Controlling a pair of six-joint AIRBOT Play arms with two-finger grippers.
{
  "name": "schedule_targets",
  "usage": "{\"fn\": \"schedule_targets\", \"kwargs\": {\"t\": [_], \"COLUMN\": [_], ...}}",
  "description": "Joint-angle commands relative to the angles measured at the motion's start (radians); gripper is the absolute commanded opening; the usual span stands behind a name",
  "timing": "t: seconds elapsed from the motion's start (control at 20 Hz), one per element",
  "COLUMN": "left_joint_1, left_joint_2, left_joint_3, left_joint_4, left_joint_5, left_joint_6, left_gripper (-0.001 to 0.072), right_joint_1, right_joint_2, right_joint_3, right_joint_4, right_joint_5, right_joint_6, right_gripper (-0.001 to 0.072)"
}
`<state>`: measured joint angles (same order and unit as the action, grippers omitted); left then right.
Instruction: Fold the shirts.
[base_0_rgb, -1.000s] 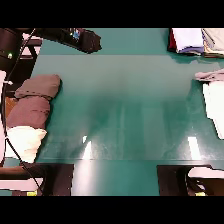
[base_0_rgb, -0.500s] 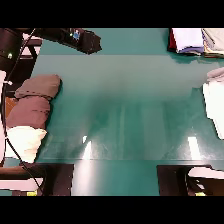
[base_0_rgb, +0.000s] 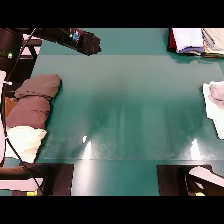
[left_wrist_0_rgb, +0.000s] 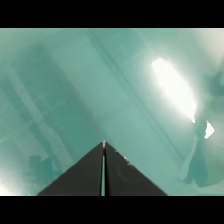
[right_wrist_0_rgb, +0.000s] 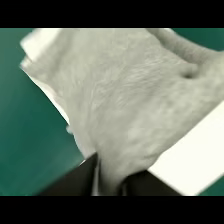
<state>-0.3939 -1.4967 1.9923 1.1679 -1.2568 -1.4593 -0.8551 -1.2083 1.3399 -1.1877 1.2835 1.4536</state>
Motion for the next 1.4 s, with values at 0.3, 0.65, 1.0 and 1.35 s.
{"fn": "schedule_targets", "kwargs": {"t": [0.3, 0.65, 1.0, 1.35], "left_joint_1": [0.000, 0.000, 0.000, 0.000], "left_joint_2": [0.001, 0.001, 0.001, 0.001], "left_joint_3": [0.000, 0.000, 0.000, 0.000], "left_joint_4": [0.000, 0.000, 0.000, 0.000], "left_joint_5": [-0.023, 0.001, 0.001, 0.001], "left_joint_6": [0.024, 0.024, 0.024, 0.024], "left_gripper": [0.0022, 0.0022, 0.0022, 0.0022], "right_joint_1": [-0.065, 0.430, 0.884, 0.951], "right_joint_2": [0.169, 0.262, 0.235, 0.236], "right_joint_3": [-0.229, -0.230, -0.230, -0.230], "right_joint_4": [0.037, 0.174, 0.163, 0.164], "right_joint_5": [-0.027, -0.108, -0.129, -0.136], "right_joint_6": [0.001, 0.001, -0.057, -0.057], "right_gripper": [0.0657, 0.0656, 0.0012, 0.0012]}}
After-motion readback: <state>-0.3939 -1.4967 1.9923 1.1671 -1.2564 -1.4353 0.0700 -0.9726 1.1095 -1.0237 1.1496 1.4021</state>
